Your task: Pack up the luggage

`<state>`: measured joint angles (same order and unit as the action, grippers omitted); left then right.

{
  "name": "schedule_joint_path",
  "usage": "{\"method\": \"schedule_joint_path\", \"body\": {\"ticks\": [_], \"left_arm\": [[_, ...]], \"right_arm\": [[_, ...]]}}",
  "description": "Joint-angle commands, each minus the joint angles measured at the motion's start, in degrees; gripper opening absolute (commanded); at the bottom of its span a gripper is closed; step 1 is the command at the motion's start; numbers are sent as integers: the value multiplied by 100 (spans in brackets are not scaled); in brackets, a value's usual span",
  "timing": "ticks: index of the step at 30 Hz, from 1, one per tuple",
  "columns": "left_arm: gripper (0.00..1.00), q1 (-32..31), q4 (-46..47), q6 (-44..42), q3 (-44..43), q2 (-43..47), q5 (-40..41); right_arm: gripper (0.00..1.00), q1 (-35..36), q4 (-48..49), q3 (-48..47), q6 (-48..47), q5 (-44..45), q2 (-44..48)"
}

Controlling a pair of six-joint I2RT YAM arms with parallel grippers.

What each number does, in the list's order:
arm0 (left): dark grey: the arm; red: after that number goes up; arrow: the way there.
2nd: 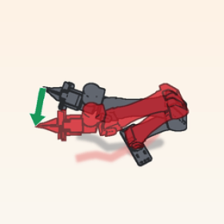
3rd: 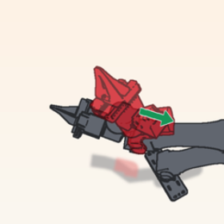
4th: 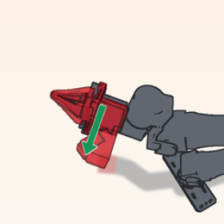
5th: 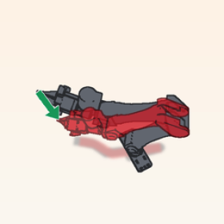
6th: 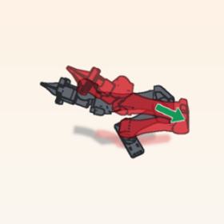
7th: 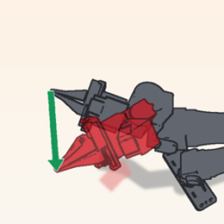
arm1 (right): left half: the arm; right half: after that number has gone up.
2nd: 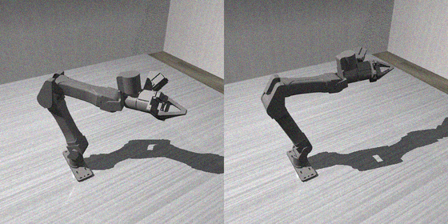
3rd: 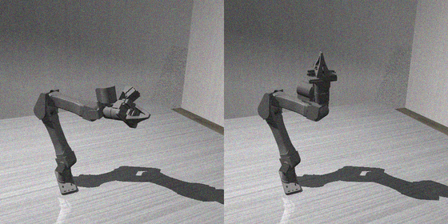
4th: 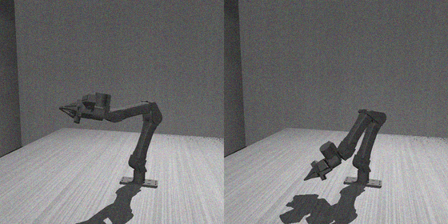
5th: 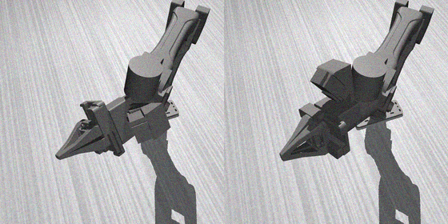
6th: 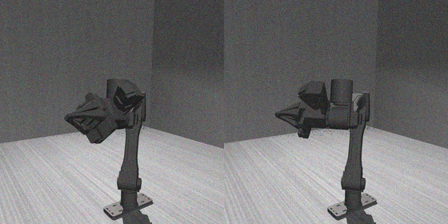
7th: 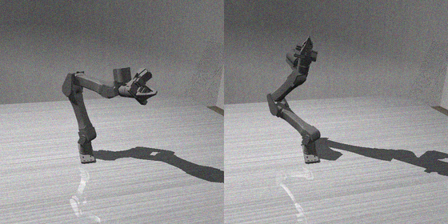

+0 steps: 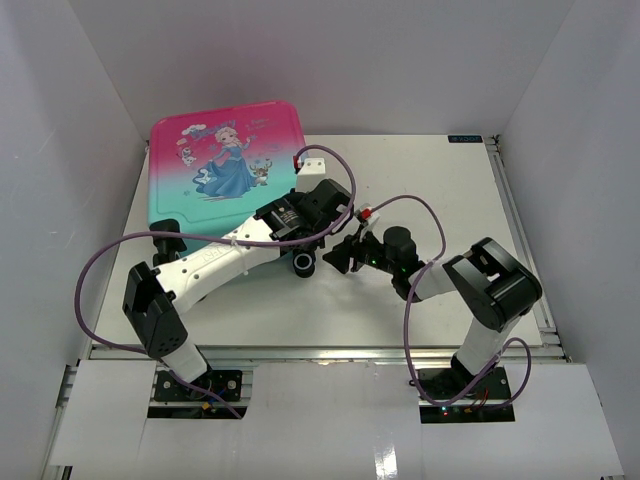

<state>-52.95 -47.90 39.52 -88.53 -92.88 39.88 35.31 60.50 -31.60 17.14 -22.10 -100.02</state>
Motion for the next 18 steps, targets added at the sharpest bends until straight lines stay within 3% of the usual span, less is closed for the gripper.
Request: {"method": "schedule_joint_path", "body": {"ticks": [1,18], "left_arm": [[0,-23,371,-489,-124,594,201],[0,-23,622,-575,-77,767,308]], "right_arm": [[60,2,793,-408,-311,-369,-207],[63,312,1575,-702,-252,144,-734]]}}
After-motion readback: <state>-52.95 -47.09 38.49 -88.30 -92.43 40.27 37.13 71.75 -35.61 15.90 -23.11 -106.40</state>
